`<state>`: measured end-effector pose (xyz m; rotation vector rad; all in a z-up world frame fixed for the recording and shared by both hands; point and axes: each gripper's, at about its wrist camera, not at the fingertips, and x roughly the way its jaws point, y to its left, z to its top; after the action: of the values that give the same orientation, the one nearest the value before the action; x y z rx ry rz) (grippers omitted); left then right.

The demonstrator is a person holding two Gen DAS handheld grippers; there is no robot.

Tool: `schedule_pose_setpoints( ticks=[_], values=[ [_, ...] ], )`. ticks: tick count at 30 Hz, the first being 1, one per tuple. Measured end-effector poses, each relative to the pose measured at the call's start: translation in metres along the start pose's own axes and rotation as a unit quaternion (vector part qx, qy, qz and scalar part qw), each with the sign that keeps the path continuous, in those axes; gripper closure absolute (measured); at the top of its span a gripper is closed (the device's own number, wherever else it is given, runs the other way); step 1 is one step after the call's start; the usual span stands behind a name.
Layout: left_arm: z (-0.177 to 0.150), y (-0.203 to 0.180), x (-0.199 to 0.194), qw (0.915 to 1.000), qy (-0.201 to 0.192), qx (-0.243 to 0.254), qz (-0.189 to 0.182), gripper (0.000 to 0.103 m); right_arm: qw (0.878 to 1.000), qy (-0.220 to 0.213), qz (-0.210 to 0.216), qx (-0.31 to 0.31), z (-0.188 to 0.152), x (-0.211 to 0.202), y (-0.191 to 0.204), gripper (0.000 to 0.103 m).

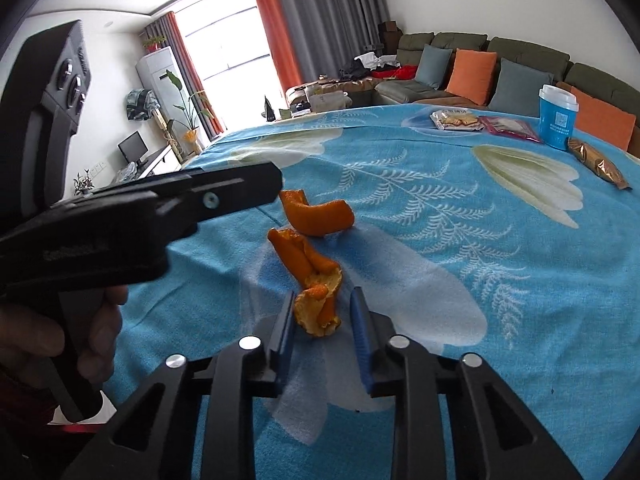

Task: Collect trash
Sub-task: 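Grasp an orange peel with the right tool while the left tool grasps another peel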

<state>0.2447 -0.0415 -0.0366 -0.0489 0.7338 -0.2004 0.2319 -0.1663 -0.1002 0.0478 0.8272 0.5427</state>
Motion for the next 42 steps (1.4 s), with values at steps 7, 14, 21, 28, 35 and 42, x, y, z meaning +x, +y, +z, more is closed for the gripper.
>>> schedule_pose_setpoints(
  ticks=[7,14,21,28,35,42],
  values=[
    [0.002,-0.004,0.019,0.9997,0.024,-0.003,-0.006,0.006,1.000,-0.004,0.008,0.009,-0.001,-0.007,-0.008,0.091],
    [0.003,-0.010,0.038,0.9984,0.048,-0.011,-0.029,0.008,0.999,-0.015,-0.018,0.026,-0.003,-0.023,-0.028,0.092],
    [0.002,-0.019,0.060,0.9962,0.079,-0.008,-0.036,0.032,0.999,-0.022,-0.025,0.037,-0.004,-0.031,-0.040,0.092],
    [0.003,-0.016,0.064,0.9965,0.082,-0.011,-0.013,0.051,0.999,-0.023,-0.022,0.037,-0.005,-0.031,-0.041,0.092],
    [0.004,-0.015,0.061,0.9971,0.075,-0.005,-0.012,0.078,0.999,-0.030,-0.024,0.039,-0.006,-0.035,-0.040,0.092],
    [0.002,-0.014,0.052,0.9974,0.071,-0.007,-0.013,0.082,0.998,-0.036,-0.028,0.034,-0.006,-0.038,-0.038,0.092]
  ],
)
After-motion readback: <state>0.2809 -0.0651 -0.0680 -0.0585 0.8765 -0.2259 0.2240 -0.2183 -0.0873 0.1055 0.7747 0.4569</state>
